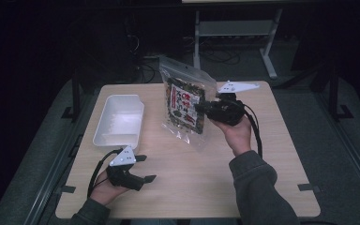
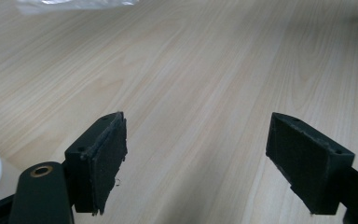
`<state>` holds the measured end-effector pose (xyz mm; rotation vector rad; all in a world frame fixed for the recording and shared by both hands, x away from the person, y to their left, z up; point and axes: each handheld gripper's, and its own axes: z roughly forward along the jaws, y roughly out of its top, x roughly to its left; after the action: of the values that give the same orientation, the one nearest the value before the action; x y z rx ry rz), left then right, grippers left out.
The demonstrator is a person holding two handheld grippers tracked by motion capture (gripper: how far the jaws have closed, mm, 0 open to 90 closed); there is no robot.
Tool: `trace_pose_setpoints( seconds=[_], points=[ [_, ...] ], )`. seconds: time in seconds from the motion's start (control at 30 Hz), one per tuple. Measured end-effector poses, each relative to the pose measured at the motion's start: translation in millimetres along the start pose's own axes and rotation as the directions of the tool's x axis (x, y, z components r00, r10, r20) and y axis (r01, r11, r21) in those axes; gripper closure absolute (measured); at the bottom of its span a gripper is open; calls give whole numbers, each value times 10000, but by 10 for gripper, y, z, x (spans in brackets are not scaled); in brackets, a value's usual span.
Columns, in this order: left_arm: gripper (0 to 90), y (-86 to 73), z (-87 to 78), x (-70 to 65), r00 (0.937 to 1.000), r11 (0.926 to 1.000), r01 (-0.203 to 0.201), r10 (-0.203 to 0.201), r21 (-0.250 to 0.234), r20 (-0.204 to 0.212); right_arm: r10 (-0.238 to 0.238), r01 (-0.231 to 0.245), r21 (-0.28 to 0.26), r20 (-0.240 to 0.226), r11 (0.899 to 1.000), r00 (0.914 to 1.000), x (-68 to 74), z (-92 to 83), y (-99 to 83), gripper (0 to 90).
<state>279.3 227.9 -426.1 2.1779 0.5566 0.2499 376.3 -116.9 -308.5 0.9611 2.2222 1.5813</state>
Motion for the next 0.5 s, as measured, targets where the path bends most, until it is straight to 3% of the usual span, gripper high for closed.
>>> trace_pose_setpoints(
  seconds=[0.5],
  points=[
    [199, -157, -97, 6, 9998, 9985, -33, 43, 544, -184, -234, 241, -344, 196, 9991, 9995, 194, 441, 260, 754]
  ],
)
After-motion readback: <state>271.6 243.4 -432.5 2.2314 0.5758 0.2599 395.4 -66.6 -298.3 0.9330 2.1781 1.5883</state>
